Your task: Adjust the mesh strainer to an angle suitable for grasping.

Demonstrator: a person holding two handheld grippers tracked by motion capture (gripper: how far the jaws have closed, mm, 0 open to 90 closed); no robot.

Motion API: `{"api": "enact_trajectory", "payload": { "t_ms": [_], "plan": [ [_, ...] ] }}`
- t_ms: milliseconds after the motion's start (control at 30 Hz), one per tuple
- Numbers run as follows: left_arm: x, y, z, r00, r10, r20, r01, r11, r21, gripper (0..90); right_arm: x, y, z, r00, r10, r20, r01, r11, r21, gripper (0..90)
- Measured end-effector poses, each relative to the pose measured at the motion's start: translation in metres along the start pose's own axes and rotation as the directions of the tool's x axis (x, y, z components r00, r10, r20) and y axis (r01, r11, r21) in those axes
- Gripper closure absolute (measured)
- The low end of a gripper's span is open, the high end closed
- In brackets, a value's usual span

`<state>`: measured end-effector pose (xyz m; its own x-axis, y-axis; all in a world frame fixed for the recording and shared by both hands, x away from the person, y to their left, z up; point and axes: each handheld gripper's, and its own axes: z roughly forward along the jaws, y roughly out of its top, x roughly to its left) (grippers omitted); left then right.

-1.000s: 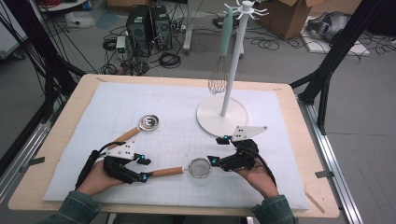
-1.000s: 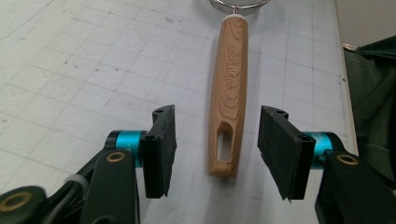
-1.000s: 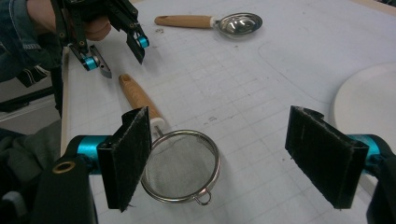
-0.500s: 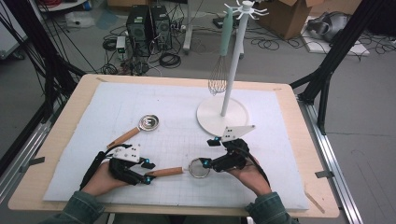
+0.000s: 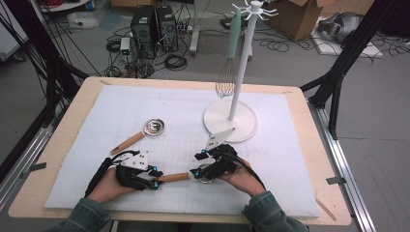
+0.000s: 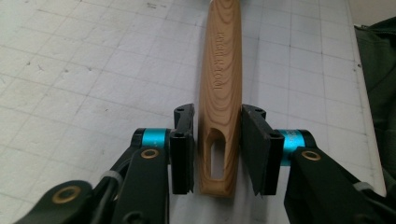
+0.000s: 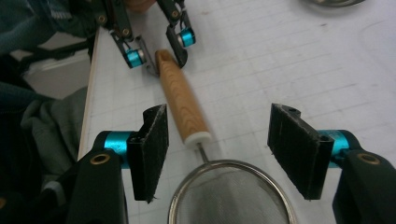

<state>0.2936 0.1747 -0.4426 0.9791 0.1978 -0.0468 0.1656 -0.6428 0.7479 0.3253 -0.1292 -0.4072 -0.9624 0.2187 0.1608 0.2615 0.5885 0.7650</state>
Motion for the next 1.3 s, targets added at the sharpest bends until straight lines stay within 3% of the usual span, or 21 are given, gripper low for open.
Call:
{"api": "enact_trajectory", "payload": {
  "t_ms": [133,400,700,1000,1200,1300],
  "plan": [
    [-0.001,0.001,0.001,1.0,0.005,-0.003,-0.005,1.0,0.003,67.6,0.0,0.006,0.015,0.9992,-0.02,-0.034,0.022,0.998,0.061,42.3],
    [-0.002,0.002,0.001,1.0,0.008,0.002,-0.008,1.0,0.005,66.0,0.002,0.012,0.034,0.9944,-0.062,-0.086,0.075,0.983,0.165,50.6],
    [-0.001,0.002,0.001,1.0,0.003,-0.007,-0.003,1.0,-0.001,64.1,0.004,0.014,0.044,0.9882,-0.098,-0.118,0.122,0.968,0.22,56.9],
    [-0.001,0.002,0.001,0.9999,-0.001,-0.012,0.001,1.0,-0.002,62.1,0.01,0.014,0.051,0.98,-0.176,-0.094,0.196,0.938,0.286,65.1],
    [0.0,0.001,-0.001,0.9998,-0.011,-0.018,0.011,0.9999,-0.002,59.3,0.013,0.014,0.05,0.9744,-0.21,-0.08,0.224,0.928,0.299,67.7],
    [0.001,0.001,-0.001,0.9998,-0.015,-0.016,0.015,0.9999,-0.008,57.3,0.012,0.014,0.049,0.9757,-0.205,-0.077,0.219,0.929,0.299,68.0]
  ]
}}
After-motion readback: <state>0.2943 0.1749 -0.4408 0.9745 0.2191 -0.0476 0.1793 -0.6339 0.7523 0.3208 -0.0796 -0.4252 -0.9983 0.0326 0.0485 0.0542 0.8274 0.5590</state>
